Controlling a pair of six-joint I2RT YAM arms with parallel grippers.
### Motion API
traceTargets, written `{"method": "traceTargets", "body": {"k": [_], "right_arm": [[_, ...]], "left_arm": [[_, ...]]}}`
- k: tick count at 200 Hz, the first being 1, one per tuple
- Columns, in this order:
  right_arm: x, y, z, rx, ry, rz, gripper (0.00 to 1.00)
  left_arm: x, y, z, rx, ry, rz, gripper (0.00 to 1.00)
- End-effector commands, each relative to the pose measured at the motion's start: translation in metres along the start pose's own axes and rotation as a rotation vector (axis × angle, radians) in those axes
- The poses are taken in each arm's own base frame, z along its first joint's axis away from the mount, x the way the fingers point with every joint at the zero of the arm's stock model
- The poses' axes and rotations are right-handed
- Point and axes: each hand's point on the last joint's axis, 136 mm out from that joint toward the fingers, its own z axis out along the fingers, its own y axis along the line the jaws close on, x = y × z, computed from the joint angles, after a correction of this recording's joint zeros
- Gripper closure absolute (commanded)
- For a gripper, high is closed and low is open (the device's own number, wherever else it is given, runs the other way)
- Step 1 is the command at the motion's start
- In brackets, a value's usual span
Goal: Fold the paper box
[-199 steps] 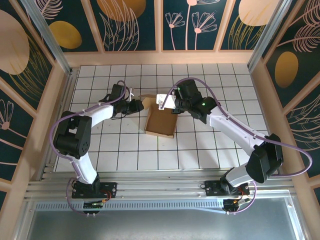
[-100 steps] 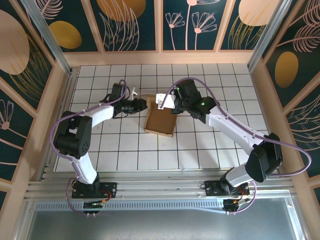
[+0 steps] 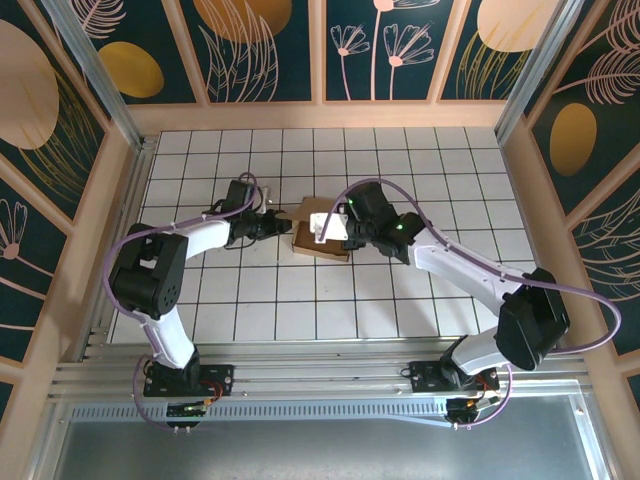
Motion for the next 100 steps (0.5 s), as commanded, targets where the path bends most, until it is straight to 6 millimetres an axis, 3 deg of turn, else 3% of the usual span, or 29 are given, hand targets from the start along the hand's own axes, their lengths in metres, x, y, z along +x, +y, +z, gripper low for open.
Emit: {"method": "traceTargets", "body": {"k": [1, 24, 50, 71, 83, 90, 100], "right_arm": [[-0.004, -0.008, -0.013, 0.059, -0.015, 0.006, 0.94], [-0.004, -0.01, -0.017, 0.064, -0.011, -0.001, 0.94], [-0.006, -0.017, -0.021, 0.079, -0.017, -0.012, 0.94], [-0.008, -0.024, -0.023, 0.099, -0.029, -0.023, 0.92], [-0.009, -0.028, -0.022, 0.117, -0.032, -0.019, 0.81], [-0.01, -0.031, -0.021, 0.126, -0.037, -0.006, 0.63], [-0.01, -0.039, -0.023, 0.161, -0.028, 0.032, 0.47]], "left_arm": [[-0.005, -0.002, -0.016, -0.032, -0.063, 0.042, 0.56], [-0.014, -0.001, -0.039, -0.091, -0.137, 0.052, 0.51], [-0.039, 0.009, -0.087, -0.247, -0.311, 0.052, 0.48], [-0.063, -0.009, -0.114, -0.233, -0.411, 0.07, 0.41], [-0.073, -0.025, -0.109, -0.189, -0.374, 0.082, 0.4], [-0.075, -0.031, -0.103, -0.17, -0.337, 0.082, 0.4], [-0.079, -0.036, -0.093, -0.152, -0.304, 0.074, 0.4]]}}
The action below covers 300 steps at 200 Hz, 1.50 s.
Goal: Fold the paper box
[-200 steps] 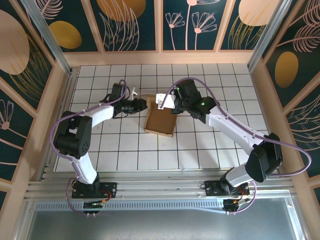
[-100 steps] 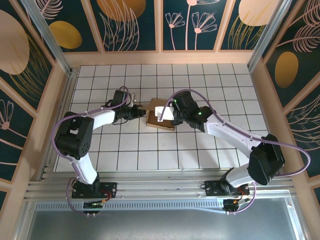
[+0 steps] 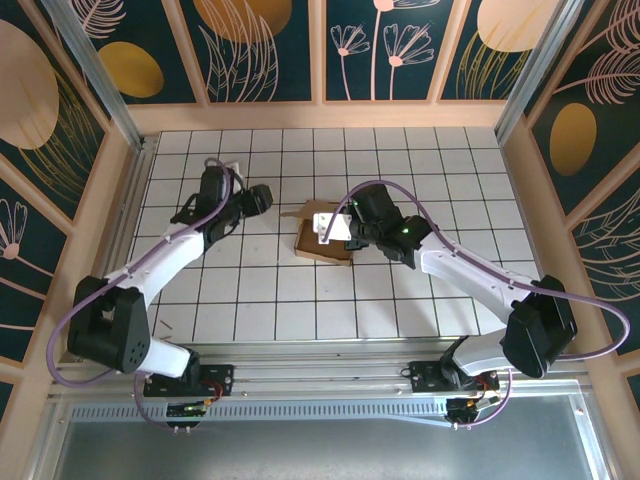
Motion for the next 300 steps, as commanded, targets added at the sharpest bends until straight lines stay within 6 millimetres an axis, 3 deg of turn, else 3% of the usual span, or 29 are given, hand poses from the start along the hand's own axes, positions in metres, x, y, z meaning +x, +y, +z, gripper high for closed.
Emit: {"method": "traceTargets", "body": {"k": [1, 13, 40, 55, 69, 72, 80, 101, 131, 155, 177, 191, 232, 300], "right_arm": [[-0.01, -0.031, -0.01, 0.109, -0.022, 0.039, 0.46], [-0.017, -0.043, -0.018, 0.146, -0.058, 0.121, 0.38], [-0.024, -0.088, -0.054, 0.274, -0.172, 0.428, 0.37], [-0.019, -0.114, -0.08, 0.349, -0.254, 0.73, 0.36], [-0.001, -0.124, -0.099, 0.322, -0.343, 1.06, 0.36], [-0.001, -0.123, -0.101, 0.296, -0.374, 1.136, 0.36], [0.025, -0.125, -0.105, 0.253, -0.421, 1.363, 0.38], [0.049, -0.108, -0.107, 0.138, -0.495, 1.64, 0.38], [0.116, -0.069, -0.079, 0.132, -0.312, 1.998, 0.42], [0.159, -0.035, -0.044, 0.123, -0.116, 2.098, 0.55], [0.162, -0.017, -0.017, 0.021, -0.102, 2.117, 0.77], [0.158, -0.007, -0.005, -0.043, -0.104, 2.125, 0.84], [0.156, 0.009, 0.017, -0.082, -0.063, 2.117, 0.84], [0.14, 0.014, 0.039, -0.14, -0.076, 2.117, 0.84]], "left_arm": [[-0.002, -0.006, 0.018, -0.001, 0.079, 0.002, 0.4], [-0.004, -0.007, 0.027, 0.003, 0.085, -0.009, 0.4], [-0.007, -0.004, 0.048, -0.018, 0.108, -0.018, 0.4], [-0.002, -0.002, 0.064, -0.021, 0.153, -0.03, 0.4], [0.004, -0.005, 0.077, -0.009, 0.2, -0.049, 0.4], [0.006, -0.005, 0.08, -0.004, 0.212, -0.054, 0.4], [0.011, -0.008, 0.086, 0.013, 0.239, -0.069, 0.4], [0.025, -0.013, 0.098, 0.07, 0.29, -0.105, 0.41], [0.041, -0.002, 0.104, 0.05, 0.317, -0.12, 0.41], [0.06, 0.006, 0.109, 0.05, 0.357, -0.15, 0.42], [0.084, 0.009, 0.111, 0.08, 0.412, -0.177, 0.45], [0.095, 0.014, 0.11, 0.077, 0.431, -0.179, 0.46], [0.114, 0.004, 0.11, 0.125, 0.471, -0.169, 0.49], [0.129, -0.017, 0.109, 0.164, 0.507, -0.145, 0.51]]}}
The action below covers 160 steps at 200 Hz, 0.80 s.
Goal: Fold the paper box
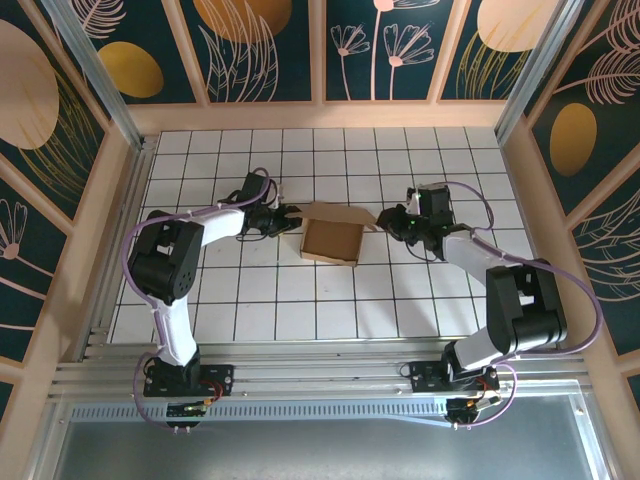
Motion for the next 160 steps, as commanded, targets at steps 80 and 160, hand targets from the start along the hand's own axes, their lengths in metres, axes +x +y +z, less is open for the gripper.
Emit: {"method": "traceTargets", "body": {"k": [80, 160], "right_arm": [[-0.001, 0.017, 0.014, -0.05, 0.002, -0.04, 0.77], [-0.077, -0.026, -0.11, 0.343, -0.53, -0.933, 0.56]], "left_arm": [[0.011, -0.014, 0.007, 0.037, 0.026, 0.007, 0.53], [0.004, -0.011, 0.003, -0.005, 0.0, 0.024, 0.53]]}}
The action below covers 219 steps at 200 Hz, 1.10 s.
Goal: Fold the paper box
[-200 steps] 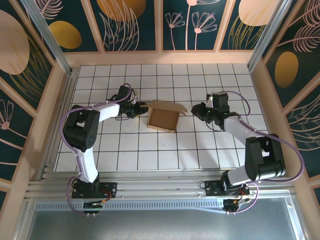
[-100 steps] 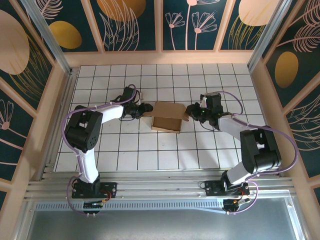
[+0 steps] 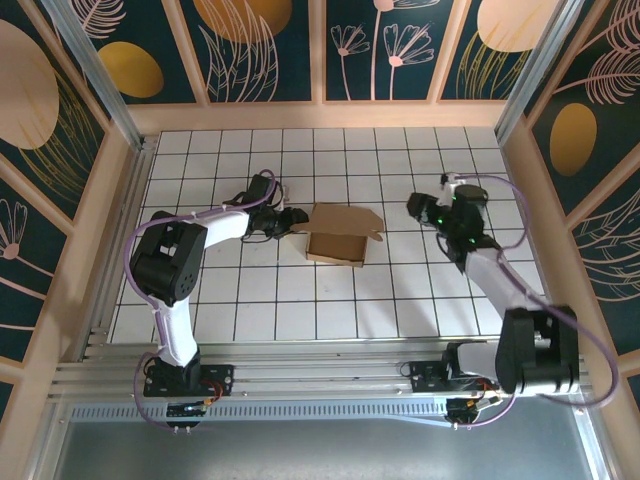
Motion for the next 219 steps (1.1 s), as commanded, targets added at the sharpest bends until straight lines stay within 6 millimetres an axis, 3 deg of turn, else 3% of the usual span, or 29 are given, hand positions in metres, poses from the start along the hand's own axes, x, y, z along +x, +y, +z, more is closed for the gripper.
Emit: {"method": "traceTargets", "body": {"k": [1, 21, 67, 86, 125, 149, 219], "right_arm": [[0.011, -0.014, -0.013, 0.087, -0.056, -0.474, 0.56], [0.043, -0.006, -0.018, 0.032, 0.0, -0.7, 0.56], [0.108, 0.026, -0.002, -0.159, 0.169, -0.941, 0.52], [0.112, 0.045, 0.001, -0.244, 0.121, -0.958, 0.52], [0.097, 0.058, 0.011, -0.286, 0.025, -0.964, 0.53], [0.101, 0.07, 0.015, -0.367, 0.019, -0.973, 0.55], [0.095, 0.083, 0.022, -0.433, -0.013, -0.917, 0.62]], "left_arm": [[-0.004, -0.003, -0.001, -0.005, -0.007, 0.006, 0.53], [-0.005, -0.004, 0.0, -0.001, -0.009, 0.008, 0.53], [-0.006, -0.006, 0.003, 0.008, 0.001, 0.017, 0.53], [-0.006, -0.006, 0.003, 0.009, 0.003, 0.018, 0.53], [-0.006, -0.008, 0.0, 0.015, -0.003, 0.019, 0.54], [-0.005, -0.007, -0.001, 0.012, -0.001, 0.019, 0.54], [0.004, -0.008, -0.002, 0.034, 0.014, 0.019, 0.54]]}}
